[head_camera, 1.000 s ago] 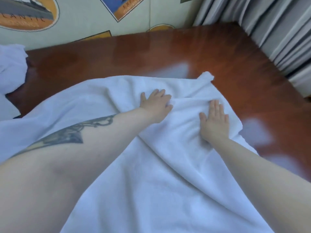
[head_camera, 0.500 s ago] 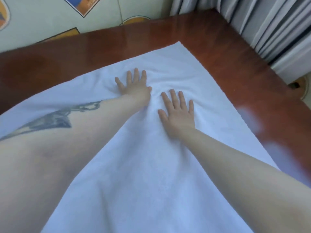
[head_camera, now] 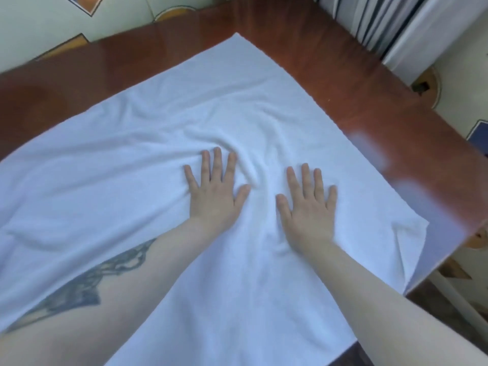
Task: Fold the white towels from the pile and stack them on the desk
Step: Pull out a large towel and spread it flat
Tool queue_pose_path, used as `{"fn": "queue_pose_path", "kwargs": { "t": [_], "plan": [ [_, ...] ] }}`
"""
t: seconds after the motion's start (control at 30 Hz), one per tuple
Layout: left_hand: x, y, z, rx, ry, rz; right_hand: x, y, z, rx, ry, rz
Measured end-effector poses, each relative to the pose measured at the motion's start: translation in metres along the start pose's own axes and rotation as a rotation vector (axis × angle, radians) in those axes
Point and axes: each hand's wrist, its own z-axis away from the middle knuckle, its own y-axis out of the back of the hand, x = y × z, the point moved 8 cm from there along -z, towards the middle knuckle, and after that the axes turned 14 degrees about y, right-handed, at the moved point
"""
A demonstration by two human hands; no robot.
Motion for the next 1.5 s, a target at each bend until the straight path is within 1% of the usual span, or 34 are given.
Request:
{"fn": "queue_pose_path", "kwargs": {
  "t": [0.13, 0.2, 0.27, 0.37, 0.43, 0.47, 0.53, 0.57, 0.6, 0.63, 0.7, 0.73, 0.77, 0.8, 0.83, 0.87, 0.9, 0.93, 1.03, 1.1, 1.17, 1.2, 1.23, 1.33, 1.37, 1.4, 1.43, 1.5],
  "plan": [
    [0.007, -0.001, -0.006, 0.013, -0.025, -0.014, 0.029, 0.0, 0.0, 0.046, -0.002, 0.018],
    [0.005, -0.001, -0.006, 0.025, -0.028, -0.003, 0.058, 0.003, 0.014, 0.073, -0.046, 0.0],
    [0.004, 0.0, -0.006, 0.018, -0.015, 0.011, 0.101, 0.009, 0.044, 0.111, -0.143, -0.022],
    [0.004, 0.002, 0.009, 0.01, 0.085, 0.015, 0.16, 0.015, 0.09, 0.098, -0.357, -0.052],
    [0.019, 0.001, 0.038, 0.008, 0.122, 0.046, 0.171, 0.019, 0.096, 0.1, -0.461, -0.091],
    [0.033, -0.001, 0.057, -0.002, 0.107, 0.08, 0.164, 0.021, 0.09, 0.107, -0.451, -0.12],
    [0.068, -0.007, 0.097, -0.038, 0.049, 0.148, 0.13, 0.023, 0.074, 0.107, -0.272, -0.15],
    [0.085, -0.011, 0.114, -0.053, 0.019, 0.169, 0.115, 0.021, 0.071, 0.092, -0.169, -0.147],
    [0.1, -0.014, 0.127, -0.06, -0.007, 0.174, 0.106, 0.017, 0.072, 0.067, -0.104, -0.137],
    [0.111, -0.018, 0.138, -0.063, -0.024, 0.162, 0.106, 0.012, 0.075, 0.041, -0.097, -0.129],
    [0.12, -0.023, 0.147, -0.062, -0.036, 0.136, 0.125, 0.008, 0.086, 0.042, -0.22, -0.15],
    [0.117, -0.022, 0.147, -0.053, -0.028, 0.147, 0.127, 0.011, 0.087, 0.064, -0.242, -0.149],
    [0.11, -0.022, 0.145, -0.041, -0.007, 0.164, 0.117, 0.015, 0.084, 0.092, -0.17, -0.126],
    [0.101, -0.02, 0.141, -0.03, 0.024, 0.18, 0.096, 0.016, 0.077, 0.095, -0.014, -0.098],
    [0.088, -0.019, 0.139, -0.026, 0.058, 0.193, 0.068, 0.01, 0.071, 0.052, 0.171, -0.09],
    [0.074, -0.018, 0.14, -0.032, 0.089, 0.192, 0.044, 0.001, 0.071, -0.025, 0.319, -0.086],
    [0.058, -0.019, 0.144, -0.025, 0.12, 0.182, 0.028, -0.009, 0.072, -0.078, 0.401, -0.07],
    [0.04, -0.02, 0.15, -0.013, 0.145, 0.166, 0.022, -0.014, 0.073, -0.09, 0.424, -0.041],
    [-0.021, -0.026, 0.175, -0.009, 0.25, 0.131, 0.029, -0.018, 0.074, -0.083, 0.411, 0.031],
    [-0.061, -0.03, 0.199, -0.004, 0.355, 0.139, 0.027, -0.017, 0.072, -0.096, 0.348, 0.024],
    [-0.091, -0.032, 0.218, 0.013, 0.435, 0.15, 0.0, -0.013, 0.068, -0.094, 0.264, -0.021],
    [-0.102, -0.033, 0.227, 0.017, 0.461, 0.155, -0.027, -0.012, 0.069, -0.097, 0.284, -0.028],
    [-0.114, -0.034, 0.234, 0.02, 0.487, 0.16, -0.065, -0.013, 0.073, -0.095, 0.373, -0.026],
    [-0.15, -0.041, 0.256, -0.001, 0.563, 0.151, -0.203, -0.028, 0.116, -0.148, 0.845, -0.057],
    [-0.164, -0.043, 0.262, -0.019, 0.582, 0.132, -0.239, -0.039, 0.134, -0.186, 0.95, -0.062],
    [-0.18, -0.045, 0.269, -0.029, 0.601, 0.12, -0.265, -0.05, 0.149, -0.221, 0.998, -0.061],
    [-0.198, -0.047, 0.278, -0.034, 0.621, 0.116, -0.28, -0.061, 0.161, -0.253, 1.008, -0.051],
    [-0.238, -0.049, 0.298, -0.034, 0.659, 0.135, -0.289, -0.081, 0.174, -0.284, 1.009, 0.001]
  ]
}}
